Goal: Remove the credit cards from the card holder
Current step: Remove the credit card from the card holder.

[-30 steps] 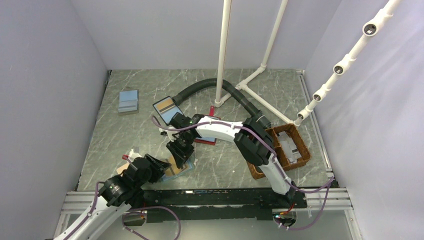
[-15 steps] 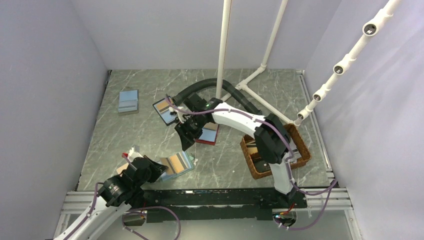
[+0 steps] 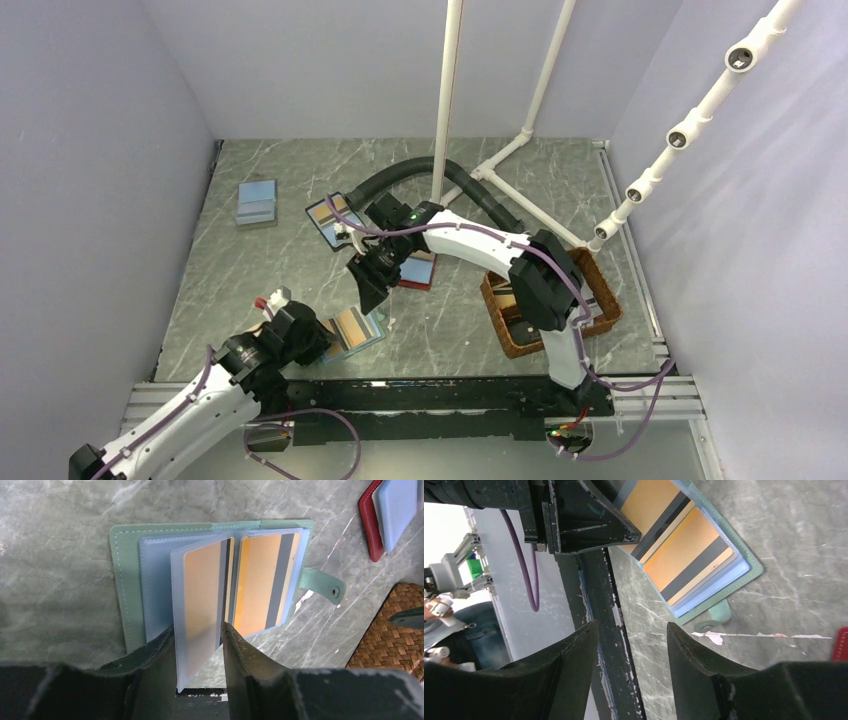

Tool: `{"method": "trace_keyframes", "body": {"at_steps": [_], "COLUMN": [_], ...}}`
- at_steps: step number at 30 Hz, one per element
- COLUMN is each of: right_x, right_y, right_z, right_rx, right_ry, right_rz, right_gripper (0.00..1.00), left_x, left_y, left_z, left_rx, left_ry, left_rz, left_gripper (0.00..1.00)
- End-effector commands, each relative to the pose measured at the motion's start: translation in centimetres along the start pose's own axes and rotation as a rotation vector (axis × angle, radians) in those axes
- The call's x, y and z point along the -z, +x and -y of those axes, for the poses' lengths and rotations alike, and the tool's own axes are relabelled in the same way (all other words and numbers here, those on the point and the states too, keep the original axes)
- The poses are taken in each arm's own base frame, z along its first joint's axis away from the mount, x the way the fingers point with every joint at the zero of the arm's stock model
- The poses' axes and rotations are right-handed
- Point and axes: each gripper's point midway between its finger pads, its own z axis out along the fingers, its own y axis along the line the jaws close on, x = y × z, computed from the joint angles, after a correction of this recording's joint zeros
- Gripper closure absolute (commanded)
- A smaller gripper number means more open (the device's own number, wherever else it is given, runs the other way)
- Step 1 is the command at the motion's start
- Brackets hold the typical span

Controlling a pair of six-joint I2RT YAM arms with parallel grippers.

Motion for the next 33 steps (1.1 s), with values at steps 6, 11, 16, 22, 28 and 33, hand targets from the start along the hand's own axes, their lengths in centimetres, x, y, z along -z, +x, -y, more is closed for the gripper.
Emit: {"method": "trace_keyframes", "body": {"at_steps": [6,11,16,22,28,33], "right_x": [-3.7,-4.6,-2.9,2.8,4.9,5.0], "right_y": [1.5,1.1,0.1,-2.2,-2.5,-2.6], "right_z": [-2.2,-2.2,-2.5,-3.0,-3.7,-2.7], "right_rx": [-0.128,-0.169,-0.138,-0.105,-0.106,-0.148], "right_ry": [-0.195,-0.257,-0.293,-0.414,-0.441,-0.429], "right_rz": [-0.054,-0.066,-0.028,0.100,0.149,0.160], "right_gripper": [0.45,0.46,0.45,0.45,0.45,0.46], "left_x": [1.4,1.7,3.2,5.8,6.8,7.3], "left_y": [-1.6,-1.7,-2.6,-3.9,-3.8,-3.6], "left_z": [1.8,2.0,4.5,8.1,12.1,15.1], "left_rx": [0.045,0.055,-0.056,-0.185,-0.258,-0.282], "left_ry": [0.061,0.127,0.296,0.503,0.655,0.744], "left_rz": [0.061,0.077,0.132,0.219,0.227,0.217], "left_gripper": [0.68,1.00,1.00,1.00,1.00,1.00]}}
